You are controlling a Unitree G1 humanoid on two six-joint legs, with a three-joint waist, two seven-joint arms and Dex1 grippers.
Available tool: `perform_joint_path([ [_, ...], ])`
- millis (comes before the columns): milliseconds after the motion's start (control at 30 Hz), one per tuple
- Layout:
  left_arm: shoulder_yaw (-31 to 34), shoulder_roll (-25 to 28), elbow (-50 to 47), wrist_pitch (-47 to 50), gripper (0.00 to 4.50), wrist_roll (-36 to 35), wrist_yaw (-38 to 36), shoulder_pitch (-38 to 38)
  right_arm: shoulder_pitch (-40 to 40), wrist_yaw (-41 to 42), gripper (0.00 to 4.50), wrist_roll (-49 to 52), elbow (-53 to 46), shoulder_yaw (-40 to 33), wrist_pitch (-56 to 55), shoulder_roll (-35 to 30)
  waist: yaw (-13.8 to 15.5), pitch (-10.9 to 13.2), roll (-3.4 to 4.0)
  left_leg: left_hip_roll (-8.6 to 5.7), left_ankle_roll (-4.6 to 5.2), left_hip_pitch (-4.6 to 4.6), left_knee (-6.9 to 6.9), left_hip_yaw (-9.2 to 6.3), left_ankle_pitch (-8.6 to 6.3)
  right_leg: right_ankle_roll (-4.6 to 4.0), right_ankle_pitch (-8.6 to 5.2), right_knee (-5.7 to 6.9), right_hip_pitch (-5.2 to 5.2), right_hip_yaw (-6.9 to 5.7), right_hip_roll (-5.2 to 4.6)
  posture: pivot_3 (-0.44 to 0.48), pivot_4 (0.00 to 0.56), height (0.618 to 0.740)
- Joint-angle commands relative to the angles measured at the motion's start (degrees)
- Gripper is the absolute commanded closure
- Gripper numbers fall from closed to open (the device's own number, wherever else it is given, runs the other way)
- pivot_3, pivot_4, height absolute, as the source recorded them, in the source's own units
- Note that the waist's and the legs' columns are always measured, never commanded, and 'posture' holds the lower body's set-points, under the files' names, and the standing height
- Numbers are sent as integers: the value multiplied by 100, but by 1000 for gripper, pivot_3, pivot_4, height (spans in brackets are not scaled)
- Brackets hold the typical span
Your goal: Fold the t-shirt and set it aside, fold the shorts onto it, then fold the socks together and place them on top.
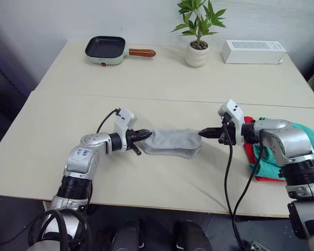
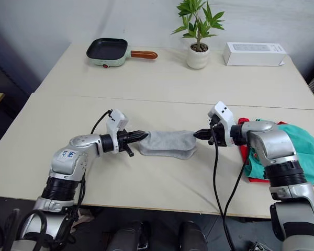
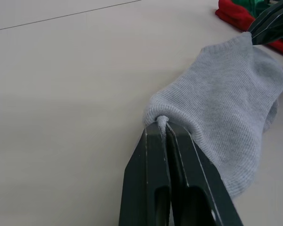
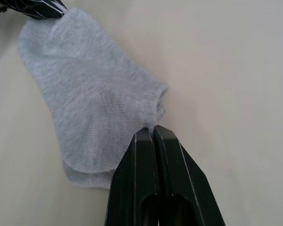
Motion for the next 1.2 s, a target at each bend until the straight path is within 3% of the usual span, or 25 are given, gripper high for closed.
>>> perform_joint_path([
  [33, 39, 58, -173, -116, 4474, -14, 32, 50, 71, 64, 4500, -6, -62, -44, 10, -3, 0, 0, 0, 0, 0, 0, 0, 0, 0, 0, 0, 0, 0, -1, 0, 0, 150, 740],
  [67, 102, 55, -195, -34, 4474, -77, 48, 53, 100, 87, 4500, 44, -102, -54, 121, -10, 0, 0, 0, 0, 0, 0, 0, 0, 0, 0, 0, 0, 0, -2, 0, 0, 150, 740],
  [133, 177, 97, -282, 130, 4046, -228, -35, 71, 148, 56, 4500, 112, -136, -114, 284, -2, 0, 0, 0, 1, 0, 0, 0, 0, 0, 0, 0, 0, 0, -2, 0, 0, 150, 740],
  [200, 170, 219, -364, 138, 3581, -274, -159, 119, 235, 112, 4098, 126, -160, -140, 274, -42, -2, 0, 0, 1, 0, 0, 0, 1, 0, 0, 0, 0, 0, -1, -1, 0, 150, 740],
  [333, 351, 450, -375, -354, 2361, -278, -343, 197, 380, 254, 2814, 195, -272, -283, 247, -237, -2, 0, 0, 1, 0, 0, -1, 0, 0, 0, 0, -1, 0, -1, -1, 0, 150, 740],
  [400, 602, 629, -399, -677, 2350, -440, -624, 222, 386, 263, 2153, 331, -350, -608, 18, -247, -3, 1, 1, 1, 0, 0, -1, 1, 0, 0, 0, -2, -1, -2, -1, 0, 150, 740],
  [433, 713, 728, -405, -797, 2350, -547, -804, 216, 387, 321, 2153, 432, -436, -748, -90, -239, -5, 1, 1, 1, 0, -1, -1, 1, 0, 0, 0, -2, -2, -2, -1, 0, 150, 740],
  [500, 813, 848, -415, -967, 2755, -655, -993, 146, 429, 307, 2396, 639, -729, -953, -217, -71, -7, 1, 2, 2, -1, 0, -3, 1, 0, 0, 0, -3, -2, -3, -1, 0, 150, 740],
  [700, 141, 351, -262, -1447, 4500, -350, -958, -147, 826, -848, 4454, 525, -1618, -787, -963, 1455, 8, 1, 1, 4, -6, 6, -5, 1, 1, 0, 0, 1, 2, 3, 1, 0, 150, 740],
  [833, -308, -298, 429, -1786, 4500, 143, -407, -290, 1269, -1471, 4482, -25, -1466, -459, -1908, 2235, 29, 1, 1, -15, -1, 1, -5, 2, 2, 0, 0, 7, -3, 0, 10, 0, 150, 740],
  [933, -894, -470, 996, -2217, 4500, 951, -58, -322, 1674, -1839, 4482, -371, -795, -441, -2692, 2561, 12, 0, 0, -20, 10, 0, -3, 5, 3, 8, 4, 4, 0, -4, 11, 0, 150, 740],
  [1033, -951, -604, 1104, -1870, 4500, 1014, 153, -189, 1944, -1834, 4482, -714, -178, -390, -3417, 2459, -6, 0, 0, -20, 11, 4, -7, 8, 4, 9, 5, 4, -1, -8, 13, 0, 150, 740],
  [1200, -715, -455, 758, -1752, 4500, 878, 151, 245, 2037, -1953, 4482, -669, 417, -812, -3670, 2185, -35, -2, 3, -6, 8, 23, -6, 8, 6, 9, 5, 6, 14, 2, -1, 0, 150, 740],
])
